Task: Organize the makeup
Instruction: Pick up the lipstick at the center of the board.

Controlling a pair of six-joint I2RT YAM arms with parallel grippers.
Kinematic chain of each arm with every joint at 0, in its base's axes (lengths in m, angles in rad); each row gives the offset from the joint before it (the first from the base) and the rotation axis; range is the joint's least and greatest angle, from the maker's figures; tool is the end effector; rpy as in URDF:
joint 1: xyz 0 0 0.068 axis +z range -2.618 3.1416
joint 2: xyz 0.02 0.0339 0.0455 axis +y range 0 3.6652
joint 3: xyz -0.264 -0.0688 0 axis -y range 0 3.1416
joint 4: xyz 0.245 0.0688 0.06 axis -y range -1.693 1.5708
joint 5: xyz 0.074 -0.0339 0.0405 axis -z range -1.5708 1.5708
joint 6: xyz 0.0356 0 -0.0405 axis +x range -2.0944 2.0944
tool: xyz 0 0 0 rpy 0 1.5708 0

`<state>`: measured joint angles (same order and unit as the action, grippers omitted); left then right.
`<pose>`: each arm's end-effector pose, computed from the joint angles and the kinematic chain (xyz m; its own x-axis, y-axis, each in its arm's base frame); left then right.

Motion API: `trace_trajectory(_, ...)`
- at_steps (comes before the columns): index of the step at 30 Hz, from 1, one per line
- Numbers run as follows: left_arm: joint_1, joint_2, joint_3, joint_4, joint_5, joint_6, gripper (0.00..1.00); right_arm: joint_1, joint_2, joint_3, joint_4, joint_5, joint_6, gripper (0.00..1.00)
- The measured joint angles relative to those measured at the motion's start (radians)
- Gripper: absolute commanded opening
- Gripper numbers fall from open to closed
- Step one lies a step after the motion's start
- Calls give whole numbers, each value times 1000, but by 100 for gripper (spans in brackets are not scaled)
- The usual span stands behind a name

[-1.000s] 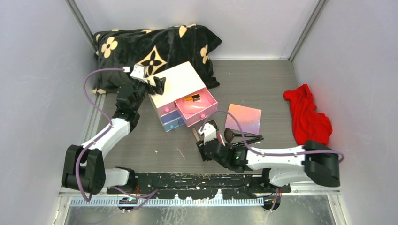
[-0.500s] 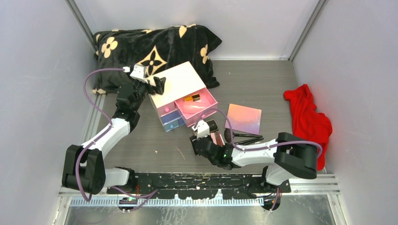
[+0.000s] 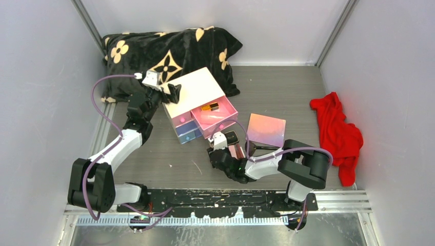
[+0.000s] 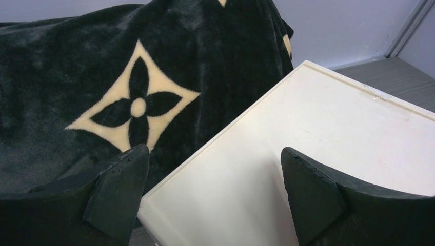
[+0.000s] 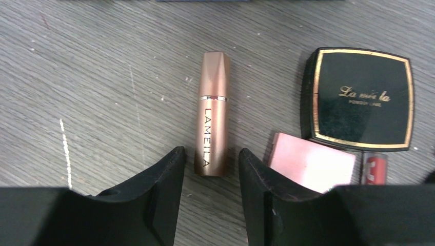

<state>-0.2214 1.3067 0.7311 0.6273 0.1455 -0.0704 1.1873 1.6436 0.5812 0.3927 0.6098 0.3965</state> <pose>0.2899 -0.0706 0.2910 0.0251 -0.0770 -0.9967 0.3612 0.9304 -0.0628 0.1281 0.2629 0.1279 -0.4430 -0.2517 -0.8605 -0.4566 0.8893 -0.0251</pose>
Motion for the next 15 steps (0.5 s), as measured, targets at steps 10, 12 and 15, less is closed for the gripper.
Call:
trace_trajectory(10, 0, 0, 0, 0, 0, 0, 100, 4, 23, 11, 31, -10, 2, 3)
trace_trajectory(12, 0, 0, 0, 0, 0, 0, 100, 3, 16, 11, 21, -28, -2, 1)
trace_trajectory(15, 0, 0, 0, 0, 0, 0, 100, 2, -33, 7, -33, -87, -2, 1)
